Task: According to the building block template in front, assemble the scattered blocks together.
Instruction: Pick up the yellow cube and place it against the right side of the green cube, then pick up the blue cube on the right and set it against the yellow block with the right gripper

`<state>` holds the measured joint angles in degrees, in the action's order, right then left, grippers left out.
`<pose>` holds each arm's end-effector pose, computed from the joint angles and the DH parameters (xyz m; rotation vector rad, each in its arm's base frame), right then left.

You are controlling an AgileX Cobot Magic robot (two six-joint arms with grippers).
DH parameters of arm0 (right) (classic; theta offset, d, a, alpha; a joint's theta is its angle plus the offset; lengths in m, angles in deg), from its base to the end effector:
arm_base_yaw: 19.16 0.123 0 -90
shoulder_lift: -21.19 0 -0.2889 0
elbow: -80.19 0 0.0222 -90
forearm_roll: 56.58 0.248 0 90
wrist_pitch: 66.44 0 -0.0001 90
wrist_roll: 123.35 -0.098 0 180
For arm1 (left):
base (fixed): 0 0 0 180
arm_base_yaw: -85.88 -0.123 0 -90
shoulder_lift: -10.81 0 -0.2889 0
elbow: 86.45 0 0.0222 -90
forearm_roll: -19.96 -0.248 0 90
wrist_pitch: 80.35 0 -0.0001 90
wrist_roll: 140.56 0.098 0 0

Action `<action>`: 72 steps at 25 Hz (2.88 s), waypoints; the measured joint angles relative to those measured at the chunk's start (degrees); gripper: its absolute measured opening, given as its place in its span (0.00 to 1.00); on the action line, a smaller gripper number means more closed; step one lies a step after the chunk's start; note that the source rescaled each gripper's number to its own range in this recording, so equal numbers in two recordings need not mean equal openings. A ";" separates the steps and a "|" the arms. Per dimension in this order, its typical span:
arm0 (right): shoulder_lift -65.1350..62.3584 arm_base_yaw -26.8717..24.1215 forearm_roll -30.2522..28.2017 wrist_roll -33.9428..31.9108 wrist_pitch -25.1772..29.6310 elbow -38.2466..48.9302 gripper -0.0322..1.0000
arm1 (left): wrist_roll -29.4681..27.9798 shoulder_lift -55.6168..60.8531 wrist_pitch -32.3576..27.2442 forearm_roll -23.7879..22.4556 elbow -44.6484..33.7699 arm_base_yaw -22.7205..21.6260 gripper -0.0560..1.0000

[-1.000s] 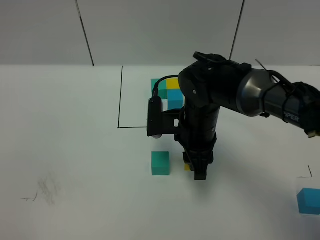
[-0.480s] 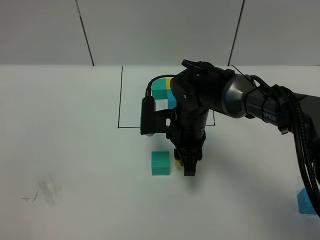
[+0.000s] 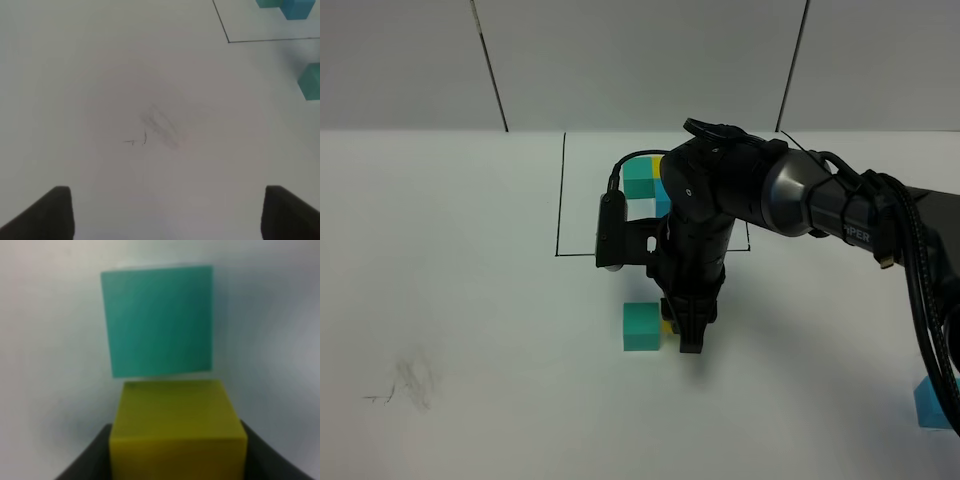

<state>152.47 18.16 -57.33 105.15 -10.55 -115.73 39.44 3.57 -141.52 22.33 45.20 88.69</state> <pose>0.3498 0.2653 0.1571 -2.0432 2.1836 -0.0393 -0.0073 -0.0032 0.2737 0.0524 2.0374 -0.0802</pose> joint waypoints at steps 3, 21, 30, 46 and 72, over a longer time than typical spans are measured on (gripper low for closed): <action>0.37 0.00 0.12 0.12 -0.38 0.00 0.23 | 0.00 0.00 0.00 0.00 0.00 0.00 0.67; 4.53 0.00 1.10 0.54 -2.28 -0.35 0.23 | 0.00 0.00 0.00 0.00 0.00 0.00 0.67; 4.90 0.00 1.61 0.66 -2.27 -0.48 0.23 | 0.00 0.00 0.00 0.00 0.00 0.00 0.67; -5.68 -1.30 -7.96 -35.19 -1.09 0.71 1.00 | 0.31 0.00 0.00 0.00 0.00 0.00 0.67; -34.73 -29.18 -12.25 -70.13 -22.63 52.79 0.95 | 0.31 0.00 0.00 0.00 0.00 0.00 0.67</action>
<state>117.75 -11.02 -69.58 35.03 -33.18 -62.94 39.75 3.57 -141.52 22.33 45.20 88.69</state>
